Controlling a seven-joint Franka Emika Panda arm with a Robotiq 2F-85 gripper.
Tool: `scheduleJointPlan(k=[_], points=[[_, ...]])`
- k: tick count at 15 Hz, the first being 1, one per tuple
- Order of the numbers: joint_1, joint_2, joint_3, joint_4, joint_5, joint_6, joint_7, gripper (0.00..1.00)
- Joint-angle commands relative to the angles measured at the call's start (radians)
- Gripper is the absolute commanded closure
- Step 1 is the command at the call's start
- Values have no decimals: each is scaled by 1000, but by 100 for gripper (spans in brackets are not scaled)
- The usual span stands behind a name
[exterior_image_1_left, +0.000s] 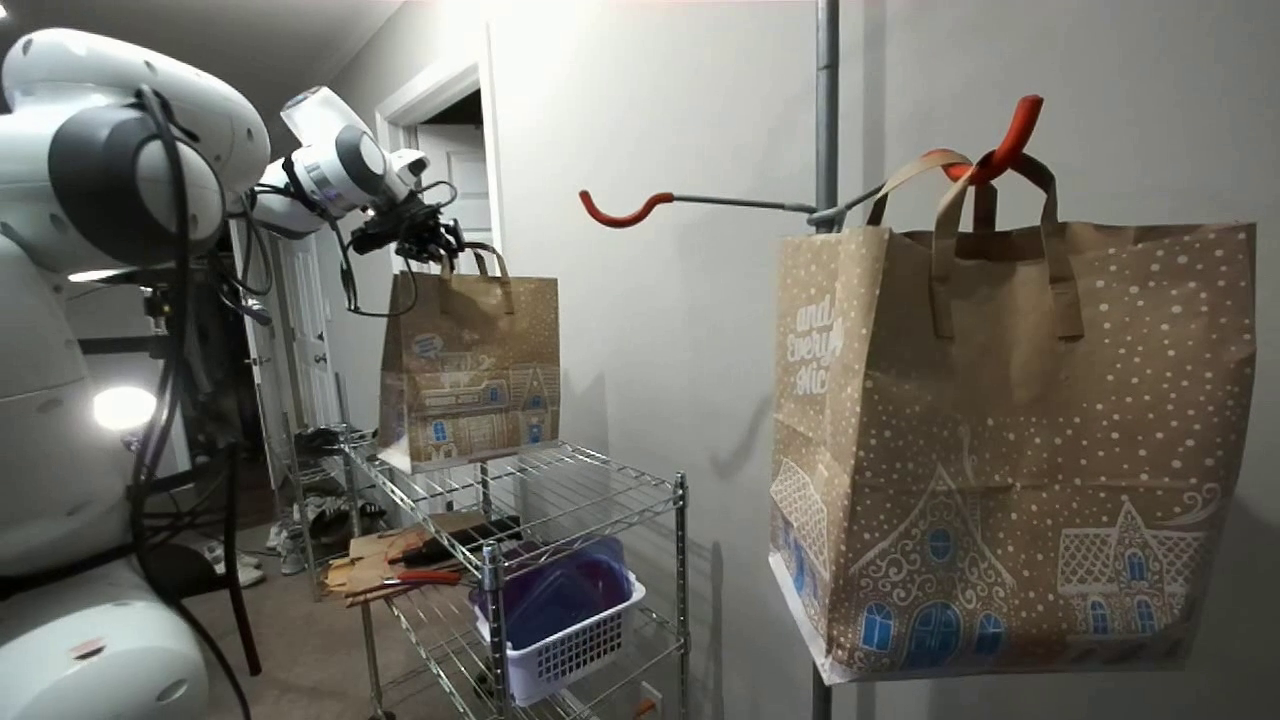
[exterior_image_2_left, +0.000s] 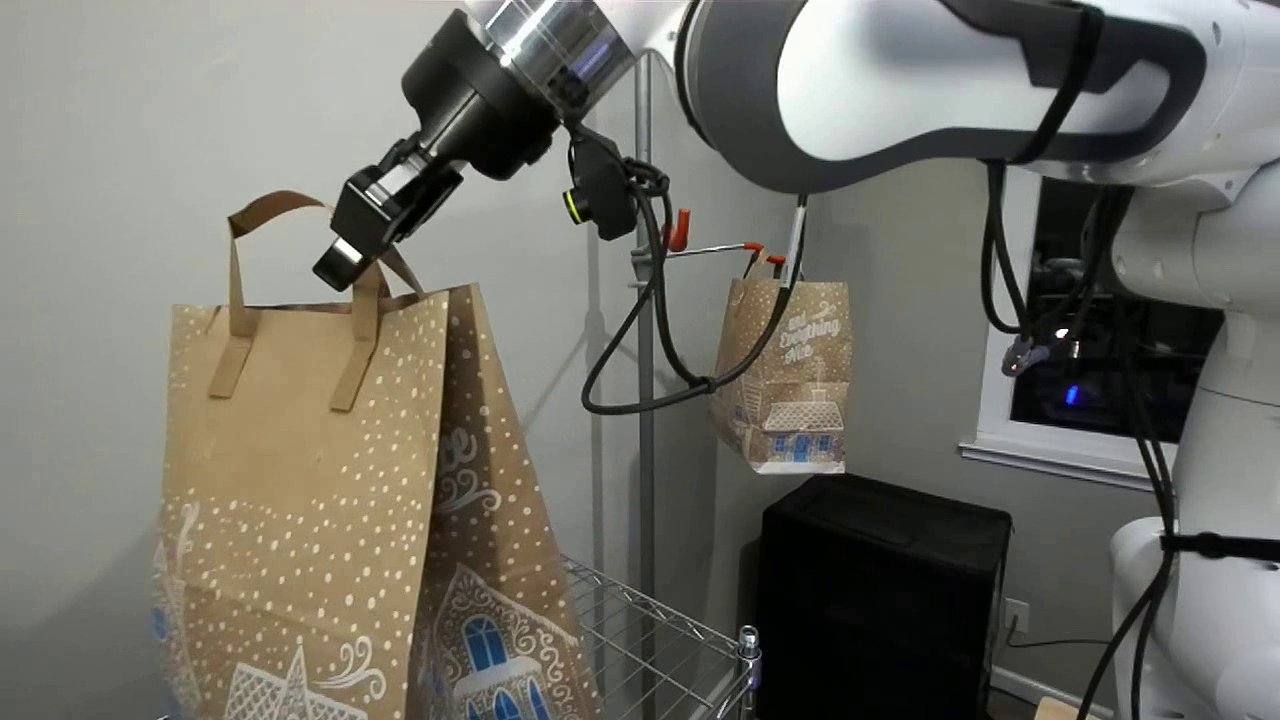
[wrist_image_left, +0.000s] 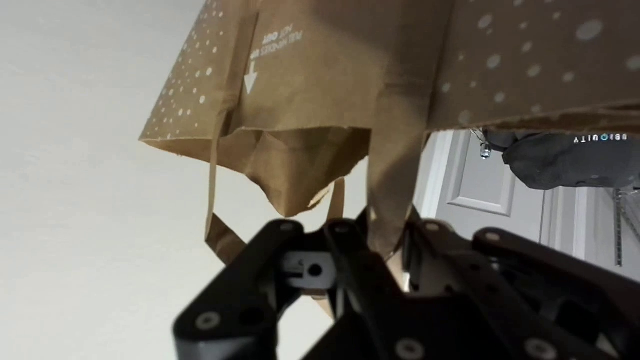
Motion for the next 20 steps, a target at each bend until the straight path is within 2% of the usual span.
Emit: scheduleJointPlan(k=[1,9,16,17,20], points=[[22,23,-13,-6,-51,70,56,95],[60,70,-46,-38,-80,105,118,95],[92,73,-81,-45,-66,117,111,95],[94,74,-83,-46,-58,114,100,77],[98,69,-87,-45,-47,98,82,56]])
